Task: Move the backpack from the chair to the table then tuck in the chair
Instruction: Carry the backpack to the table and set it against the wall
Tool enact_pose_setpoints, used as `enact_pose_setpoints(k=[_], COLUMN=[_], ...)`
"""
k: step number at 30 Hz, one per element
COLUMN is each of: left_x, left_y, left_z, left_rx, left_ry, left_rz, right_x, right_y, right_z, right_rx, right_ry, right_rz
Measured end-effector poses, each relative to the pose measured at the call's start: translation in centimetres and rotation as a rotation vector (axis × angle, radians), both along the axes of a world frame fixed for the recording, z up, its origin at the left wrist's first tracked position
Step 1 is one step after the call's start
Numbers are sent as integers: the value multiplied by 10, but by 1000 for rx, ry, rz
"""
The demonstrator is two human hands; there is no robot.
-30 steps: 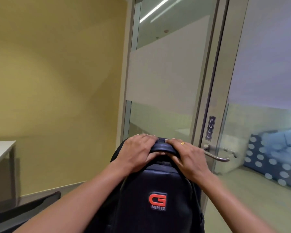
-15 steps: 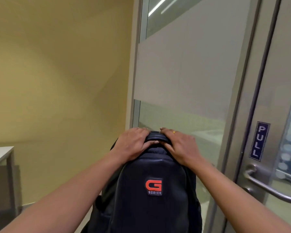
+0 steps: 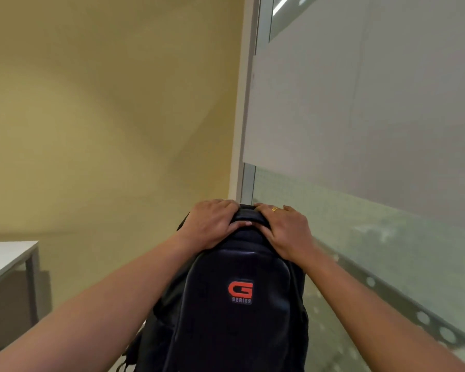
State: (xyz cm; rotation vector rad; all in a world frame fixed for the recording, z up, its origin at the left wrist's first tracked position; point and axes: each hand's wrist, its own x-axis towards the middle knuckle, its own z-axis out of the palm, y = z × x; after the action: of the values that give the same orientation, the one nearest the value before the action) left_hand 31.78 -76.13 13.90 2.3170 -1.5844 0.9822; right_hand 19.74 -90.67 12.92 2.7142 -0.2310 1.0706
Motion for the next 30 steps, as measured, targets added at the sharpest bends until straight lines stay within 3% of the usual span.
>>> enact_pose_setpoints(k=[15,30], left_x=[212,488], left_y=[-80,-22], left_z=[0,9], left_rx=[-81,-41], left_ry=[22,-76], left_rz=[305,575], right_x=[265,586], right_y=[-110,-63], right_z=[11,17], right_rx=[-9,-16], right_ry=[22,23], right_rz=[342,561])
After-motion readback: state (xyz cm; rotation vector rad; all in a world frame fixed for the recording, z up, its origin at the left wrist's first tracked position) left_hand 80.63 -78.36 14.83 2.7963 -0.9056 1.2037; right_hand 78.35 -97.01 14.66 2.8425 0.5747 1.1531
